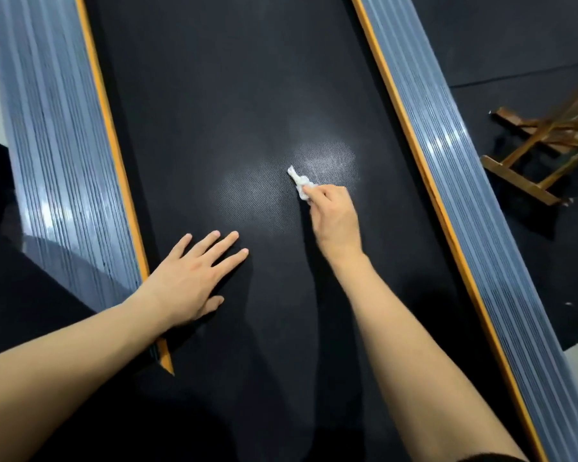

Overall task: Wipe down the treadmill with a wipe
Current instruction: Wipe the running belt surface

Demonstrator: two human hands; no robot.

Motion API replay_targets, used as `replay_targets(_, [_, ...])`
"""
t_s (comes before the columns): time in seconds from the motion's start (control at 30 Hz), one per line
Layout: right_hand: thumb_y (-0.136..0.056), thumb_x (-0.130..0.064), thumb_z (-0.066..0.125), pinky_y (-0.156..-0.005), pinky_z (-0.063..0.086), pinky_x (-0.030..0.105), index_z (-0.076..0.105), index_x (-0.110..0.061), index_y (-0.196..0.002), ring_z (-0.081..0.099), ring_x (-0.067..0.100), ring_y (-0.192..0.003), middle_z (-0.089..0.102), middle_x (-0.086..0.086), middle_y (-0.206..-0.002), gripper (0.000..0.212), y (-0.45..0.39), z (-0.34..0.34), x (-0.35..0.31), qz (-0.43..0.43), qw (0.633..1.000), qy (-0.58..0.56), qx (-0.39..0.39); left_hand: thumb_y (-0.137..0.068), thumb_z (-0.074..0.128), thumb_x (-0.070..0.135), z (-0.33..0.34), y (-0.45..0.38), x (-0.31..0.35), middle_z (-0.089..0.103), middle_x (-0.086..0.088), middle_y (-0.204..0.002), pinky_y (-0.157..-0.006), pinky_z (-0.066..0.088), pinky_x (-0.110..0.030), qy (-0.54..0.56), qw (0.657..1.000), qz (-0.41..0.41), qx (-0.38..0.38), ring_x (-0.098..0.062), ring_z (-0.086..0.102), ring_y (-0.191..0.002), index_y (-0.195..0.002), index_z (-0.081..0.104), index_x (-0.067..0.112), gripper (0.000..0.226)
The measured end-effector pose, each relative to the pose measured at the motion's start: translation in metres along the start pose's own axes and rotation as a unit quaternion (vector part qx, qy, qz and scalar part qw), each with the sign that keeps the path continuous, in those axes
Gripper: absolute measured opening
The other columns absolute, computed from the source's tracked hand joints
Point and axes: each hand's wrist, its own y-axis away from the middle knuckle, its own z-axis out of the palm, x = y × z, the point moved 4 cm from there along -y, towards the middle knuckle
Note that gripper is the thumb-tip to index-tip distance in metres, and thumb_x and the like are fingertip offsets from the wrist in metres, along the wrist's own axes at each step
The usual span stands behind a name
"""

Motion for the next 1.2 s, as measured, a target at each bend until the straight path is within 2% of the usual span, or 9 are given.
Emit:
replay_targets(0.1, [-0.091, -0.005, 0.056, -0.077, 0.046, 0.031, 0.074, -0.015, -0.11, 0.056, 0.015, -0.085, 0.071, 0.004, -0.093, 0.029, -0.012, -0.036, 0.061, -0.003, 0.996, 0.081, 0.024, -0.1, 0.048, 0.059, -0.005, 0.0, 0.004, -0.033, 0.0, -0.165, -0.127, 0.004, -0.052, -0.017, 0.999, -0.01, -0.045, -0.026, -0.016, -0.157, -0.157, -0.027, 0.032, 0.098])
replay_targets(0.3, [-0.086, -0.001, 0.06, -0.073, 0.047, 0.046, 0.075, -0.006, -0.099, 0.061, 0.043, -0.081, 0.066, 0.021, -0.09, 0.02, -0.021, -0.047, 0.094, 0.272, 0.949, 0.152, 0.048, -0.1, 0.047, 0.059, -0.002, 0.005, 0.006, -0.032, -0.002, -0.166, -0.127, 0.006, -0.052, -0.01, 0.999, -0.021, -0.041, -0.027, -0.014, -0.158, -0.156, -0.028, 0.031, 0.098])
replay_targets(0.4, [-0.078, 0.004, 0.07, -0.067, 0.041, 0.04, 0.073, -0.012, -0.091, 0.058, 0.035, -0.066, 0.064, 0.012, -0.076, 0.021, -0.013, -0.008, 0.004, 0.114, 0.986, 0.099, 0.064, -0.101, 0.048, 0.057, -0.005, 0.008, 0.005, -0.026, -0.002, -0.167, -0.127, 0.008, -0.051, 0.001, 1.0, -0.02, -0.02, -0.028, -0.009, -0.158, -0.154, -0.027, 0.031, 0.095])
replay_targets(0.57, [-0.097, -0.008, 0.059, -0.083, 0.052, 0.034, 0.072, -0.019, -0.12, 0.061, 0.023, -0.09, 0.069, 0.0, -0.103, 0.029, 0.014, 0.015, -0.059, -0.076, 0.996, -0.014, -0.034, -0.103, 0.047, 0.051, 0.003, 0.015, 0.004, -0.026, -0.003, -0.168, -0.127, 0.011, -0.046, -0.028, 0.998, -0.016, -0.048, -0.027, -0.008, -0.158, -0.159, -0.021, 0.03, 0.09])
replay_targets(0.63, [-0.099, -0.015, 0.055, -0.086, 0.047, 0.029, 0.066, -0.029, -0.13, 0.062, 0.016, -0.094, 0.071, -0.007, -0.11, 0.036, 0.004, 0.001, -0.005, -0.058, 0.996, 0.063, -0.032, -0.103, 0.049, 0.049, 0.002, 0.016, 0.002, -0.026, -0.003, -0.168, -0.127, 0.012, -0.045, -0.029, 0.998, -0.016, -0.049, -0.027, -0.008, -0.158, -0.16, -0.02, 0.03, 0.092])
replay_targets(0.73, [-0.094, -0.011, 0.047, -0.073, 0.041, 0.039, 0.073, -0.016, -0.109, 0.06, 0.035, -0.082, 0.067, 0.009, -0.092, 0.031, -0.005, -0.033, 0.082, 0.115, 0.977, 0.177, 0.0, -0.102, 0.053, 0.046, 0.001, 0.015, 0.004, -0.024, -0.004, -0.169, -0.126, 0.016, -0.045, -0.027, 0.998, -0.018, -0.058, -0.028, -0.006, -0.159, -0.161, -0.017, 0.03, 0.093])
replay_targets(0.83, [-0.09, -0.006, 0.051, -0.067, 0.045, 0.044, 0.074, -0.009, -0.097, 0.059, 0.04, -0.074, 0.064, 0.018, -0.084, 0.025, -0.008, -0.035, 0.075, 0.228, 0.957, 0.179, 0.024, -0.102, 0.054, 0.045, 0.0, 0.015, 0.005, -0.022, -0.005, -0.169, -0.125, 0.017, -0.045, -0.032, 0.997, -0.019, -0.06, -0.029, -0.005, -0.158, -0.161, -0.016, 0.029, 0.092])
replay_targets(1.03, [-0.09, -0.001, 0.058, -0.076, 0.05, 0.037, 0.072, -0.013, -0.11, 0.057, 0.027, -0.078, 0.068, 0.006, -0.091, 0.028, 0.022, 0.021, -0.106, -0.045, 0.998, -0.016, -0.039, -0.104, 0.047, 0.02, -0.013, 0.023, 0.016, -0.002, -0.015, -0.17, -0.117, 0.034, -0.041, -0.042, 0.996, 0.039, -0.066, -0.033, 0.017, -0.154, -0.163, 0.006, 0.022, 0.072])
replay_targets(1.2, [-0.087, -0.006, 0.056, -0.093, 0.048, 0.024, 0.068, -0.029, -0.129, 0.062, 0.017, -0.097, 0.072, -0.002, -0.105, 0.049, -0.006, -0.007, -0.021, 0.017, 0.995, 0.073, -0.06, -0.104, 0.044, 0.018, -0.006, 0.028, 0.02, -0.005, -0.014, -0.17, -0.119, 0.032, -0.041, -0.046, 0.994, 0.052, -0.08, -0.034, 0.012, -0.155, -0.163, 0.0, 0.025, 0.074])
